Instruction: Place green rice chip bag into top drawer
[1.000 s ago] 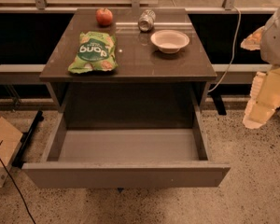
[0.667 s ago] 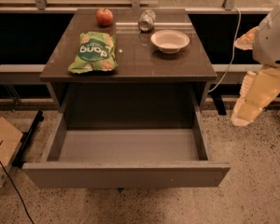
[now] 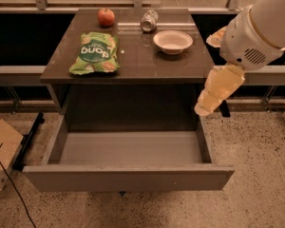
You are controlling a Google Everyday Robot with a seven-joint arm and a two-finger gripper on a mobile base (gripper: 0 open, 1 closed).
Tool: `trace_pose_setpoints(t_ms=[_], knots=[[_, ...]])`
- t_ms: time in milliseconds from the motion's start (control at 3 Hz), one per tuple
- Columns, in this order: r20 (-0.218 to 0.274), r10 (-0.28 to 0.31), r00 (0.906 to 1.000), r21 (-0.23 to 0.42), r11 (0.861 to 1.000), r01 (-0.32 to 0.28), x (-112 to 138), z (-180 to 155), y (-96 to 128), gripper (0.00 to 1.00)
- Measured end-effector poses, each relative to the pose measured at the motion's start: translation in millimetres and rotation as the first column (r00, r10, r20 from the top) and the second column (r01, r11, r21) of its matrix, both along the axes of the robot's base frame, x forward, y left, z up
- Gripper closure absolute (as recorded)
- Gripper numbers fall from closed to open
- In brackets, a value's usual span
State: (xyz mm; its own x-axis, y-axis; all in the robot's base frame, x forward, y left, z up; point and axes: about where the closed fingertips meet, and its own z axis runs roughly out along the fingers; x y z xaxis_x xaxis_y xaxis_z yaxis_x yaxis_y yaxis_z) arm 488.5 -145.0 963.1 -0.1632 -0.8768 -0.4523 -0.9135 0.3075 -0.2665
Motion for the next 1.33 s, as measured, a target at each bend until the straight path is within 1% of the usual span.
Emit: trace_pose_setpoints(t_ms=[333, 667, 1000, 1333], knots=[[0.026, 0.056, 0.9981, 0.069, 0.996, -0.058, 34.1, -4.4, 48.8, 0.0], [0.041, 0.1, 0.9942, 0.077, 0.992, -0.103, 59.6, -10.1, 86.4, 0.0], [0.042, 0.094, 0.9947, 0.065, 0.993, -0.097, 67.4, -15.2, 95.8, 0.0], [0.084, 0.124, 0.9887, 0.119, 0.984, -0.133, 113.0, -25.5, 143.2, 0.0]])
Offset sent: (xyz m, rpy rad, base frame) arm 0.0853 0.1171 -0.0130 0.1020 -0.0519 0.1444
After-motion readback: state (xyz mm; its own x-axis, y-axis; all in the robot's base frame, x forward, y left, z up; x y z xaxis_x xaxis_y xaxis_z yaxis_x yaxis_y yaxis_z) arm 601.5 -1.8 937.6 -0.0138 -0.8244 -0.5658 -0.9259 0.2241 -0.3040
